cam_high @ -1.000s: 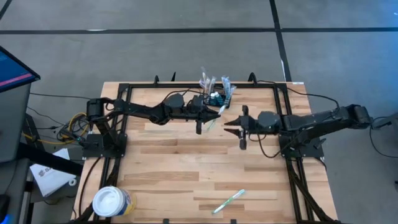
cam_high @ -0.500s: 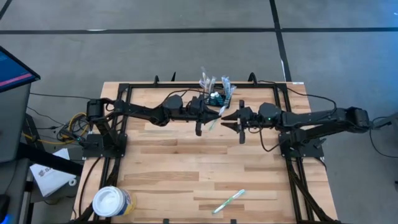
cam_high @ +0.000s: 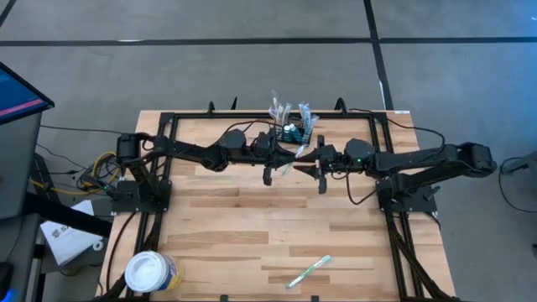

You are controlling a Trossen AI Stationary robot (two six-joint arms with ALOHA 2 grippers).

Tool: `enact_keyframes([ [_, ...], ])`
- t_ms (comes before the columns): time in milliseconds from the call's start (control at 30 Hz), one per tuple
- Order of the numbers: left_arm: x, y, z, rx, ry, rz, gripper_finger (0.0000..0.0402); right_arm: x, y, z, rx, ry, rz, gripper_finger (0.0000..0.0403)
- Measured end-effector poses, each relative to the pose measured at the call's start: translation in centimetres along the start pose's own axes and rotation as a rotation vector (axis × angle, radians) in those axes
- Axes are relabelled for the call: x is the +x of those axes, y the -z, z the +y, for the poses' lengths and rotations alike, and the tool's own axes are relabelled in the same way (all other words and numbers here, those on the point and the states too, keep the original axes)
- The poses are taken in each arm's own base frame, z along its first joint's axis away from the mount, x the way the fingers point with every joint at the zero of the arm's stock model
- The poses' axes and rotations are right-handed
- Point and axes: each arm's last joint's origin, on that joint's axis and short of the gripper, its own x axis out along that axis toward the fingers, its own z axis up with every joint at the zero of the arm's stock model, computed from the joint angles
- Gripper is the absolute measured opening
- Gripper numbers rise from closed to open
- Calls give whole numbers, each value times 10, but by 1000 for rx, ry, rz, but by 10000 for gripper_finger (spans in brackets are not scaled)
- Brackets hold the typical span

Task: Pick & Place toothbrushing station
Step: Put the green toothbrush into the mesh organizer

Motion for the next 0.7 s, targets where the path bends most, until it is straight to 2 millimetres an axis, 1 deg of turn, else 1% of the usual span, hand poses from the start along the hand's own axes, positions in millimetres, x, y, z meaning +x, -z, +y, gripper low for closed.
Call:
enact_keyframes([
  [300,0,1,0,0,-6,3,10,8,5,-9,3,12,-20,95],
  [533,0,1,-1,1,2,1,10,8,0,-10,-2,-16,-76,93],
  [633,1,0,-1,1,2,0,10,8,-1,-10,-2,-16,-76,80],
  [700,1,1,-1,0,1,2,10,8,0,-10,-2,-16,-73,63],
])
